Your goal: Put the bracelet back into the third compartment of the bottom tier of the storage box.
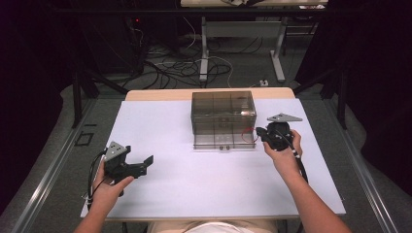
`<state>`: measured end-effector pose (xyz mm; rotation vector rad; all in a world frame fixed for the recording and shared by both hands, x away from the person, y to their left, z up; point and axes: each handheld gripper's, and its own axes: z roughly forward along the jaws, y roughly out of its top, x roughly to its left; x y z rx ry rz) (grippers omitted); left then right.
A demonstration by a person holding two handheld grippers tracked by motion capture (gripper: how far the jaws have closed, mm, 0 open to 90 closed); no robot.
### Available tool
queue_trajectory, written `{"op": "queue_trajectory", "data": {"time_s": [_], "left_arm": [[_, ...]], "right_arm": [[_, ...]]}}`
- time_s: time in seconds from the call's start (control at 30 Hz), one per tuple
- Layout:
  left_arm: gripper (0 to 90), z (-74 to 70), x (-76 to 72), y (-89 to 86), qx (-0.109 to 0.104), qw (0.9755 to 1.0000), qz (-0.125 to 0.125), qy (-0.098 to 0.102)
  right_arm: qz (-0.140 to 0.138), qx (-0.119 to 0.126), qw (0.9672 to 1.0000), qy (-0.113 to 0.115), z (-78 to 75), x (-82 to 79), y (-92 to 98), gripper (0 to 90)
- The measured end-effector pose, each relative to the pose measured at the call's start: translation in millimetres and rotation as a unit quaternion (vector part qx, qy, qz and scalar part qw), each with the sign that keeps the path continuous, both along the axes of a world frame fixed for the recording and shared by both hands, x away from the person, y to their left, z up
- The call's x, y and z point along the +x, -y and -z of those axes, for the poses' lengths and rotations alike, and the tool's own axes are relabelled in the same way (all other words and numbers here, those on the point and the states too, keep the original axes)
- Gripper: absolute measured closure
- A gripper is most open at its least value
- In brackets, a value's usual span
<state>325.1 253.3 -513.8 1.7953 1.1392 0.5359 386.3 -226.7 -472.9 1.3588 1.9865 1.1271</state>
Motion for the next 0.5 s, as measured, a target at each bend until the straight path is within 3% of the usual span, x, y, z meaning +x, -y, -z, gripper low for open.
{"op": "queue_trajectory", "data": {"time_s": [0.5], "left_arm": [[2.0,-0.1,0.0,-0.1,0.002,1.0000,0.000,-0.001]], "right_arm": [[0.000,-0.007,0.9999,-0.008,6.5,14.6,-11.0,90.0]]}}
